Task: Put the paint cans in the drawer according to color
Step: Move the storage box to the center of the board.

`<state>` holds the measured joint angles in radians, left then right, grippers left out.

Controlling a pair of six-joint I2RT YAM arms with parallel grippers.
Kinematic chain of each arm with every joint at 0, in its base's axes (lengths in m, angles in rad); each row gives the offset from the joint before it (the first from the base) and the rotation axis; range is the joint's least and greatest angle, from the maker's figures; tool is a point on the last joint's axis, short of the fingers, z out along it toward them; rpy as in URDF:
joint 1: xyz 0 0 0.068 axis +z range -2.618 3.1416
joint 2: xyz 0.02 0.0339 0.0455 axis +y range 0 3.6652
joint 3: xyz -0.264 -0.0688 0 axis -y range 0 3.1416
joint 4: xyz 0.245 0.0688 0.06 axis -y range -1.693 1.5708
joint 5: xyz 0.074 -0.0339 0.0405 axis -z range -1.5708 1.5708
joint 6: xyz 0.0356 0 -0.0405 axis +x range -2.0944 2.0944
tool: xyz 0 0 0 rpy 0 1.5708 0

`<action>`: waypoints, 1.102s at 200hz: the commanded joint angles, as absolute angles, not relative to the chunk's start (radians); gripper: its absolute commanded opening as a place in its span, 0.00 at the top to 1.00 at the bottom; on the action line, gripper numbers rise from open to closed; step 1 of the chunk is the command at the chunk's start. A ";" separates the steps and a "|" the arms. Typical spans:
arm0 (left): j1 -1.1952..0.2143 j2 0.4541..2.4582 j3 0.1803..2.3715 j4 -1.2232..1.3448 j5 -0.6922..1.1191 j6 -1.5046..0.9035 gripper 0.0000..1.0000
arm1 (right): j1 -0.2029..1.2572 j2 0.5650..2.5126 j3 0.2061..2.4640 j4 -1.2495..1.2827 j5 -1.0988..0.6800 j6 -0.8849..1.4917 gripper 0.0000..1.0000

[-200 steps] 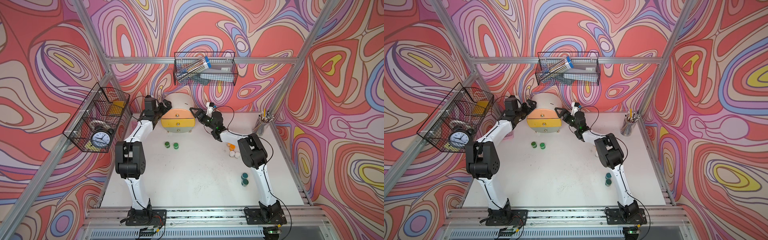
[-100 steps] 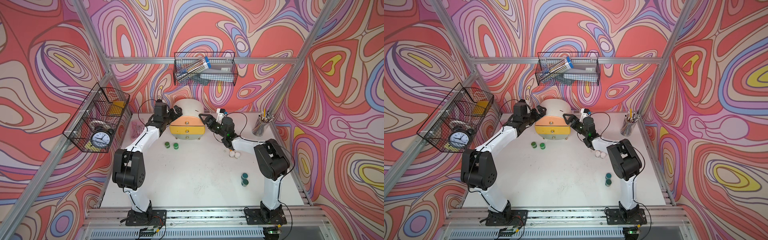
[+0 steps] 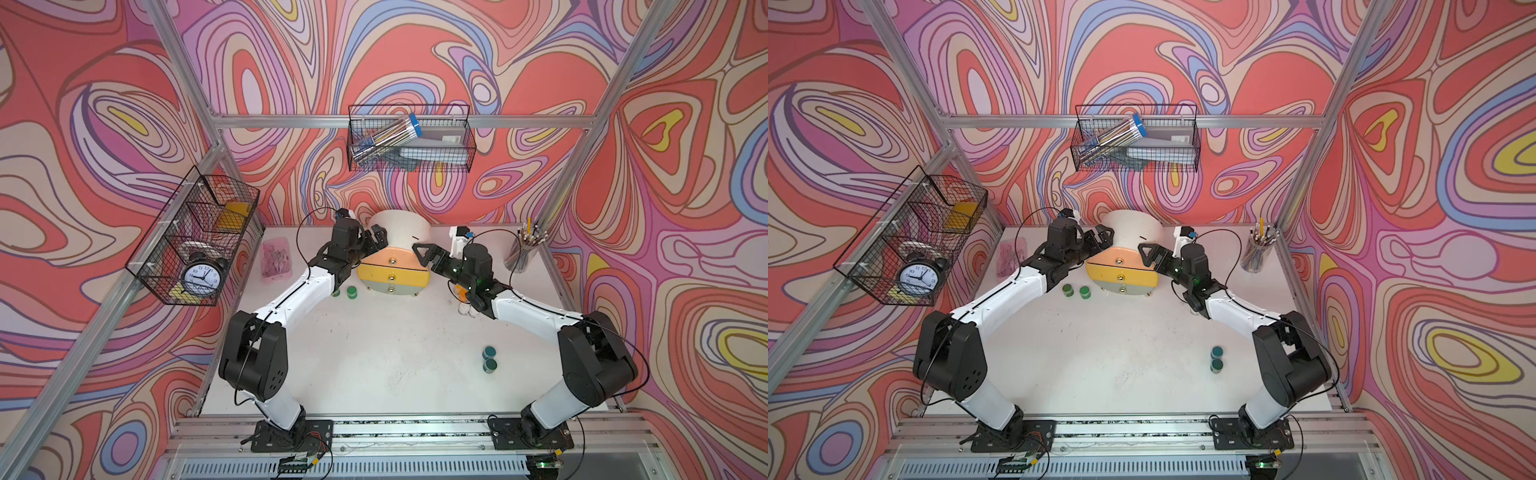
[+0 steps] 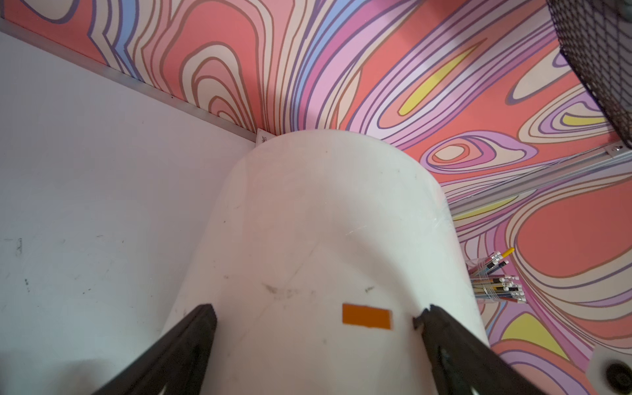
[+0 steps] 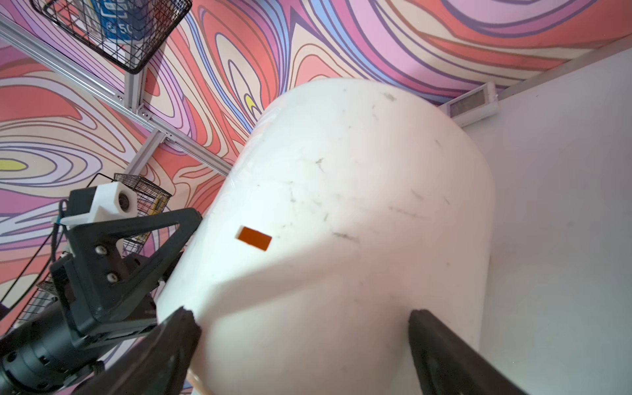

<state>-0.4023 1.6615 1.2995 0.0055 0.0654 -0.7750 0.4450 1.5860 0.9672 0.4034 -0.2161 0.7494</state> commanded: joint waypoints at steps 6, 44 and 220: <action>-0.532 1.698 1.233 -0.154 0.251 -0.810 0.01 | 0.485 1.558 0.935 0.343 -0.339 0.668 0.02; -0.569 1.665 1.205 -0.136 0.174 -0.829 0.01 | 0.419 1.627 0.971 0.366 -0.441 0.681 0.02; -0.594 1.478 1.336 -0.471 -0.148 -0.527 0.01 | 0.416 1.281 0.935 -0.061 0.025 0.325 0.02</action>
<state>-0.5915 1.5421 1.3472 -0.2935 -0.0925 -0.6258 0.4114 1.3437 0.9741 0.0532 -0.0483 0.4217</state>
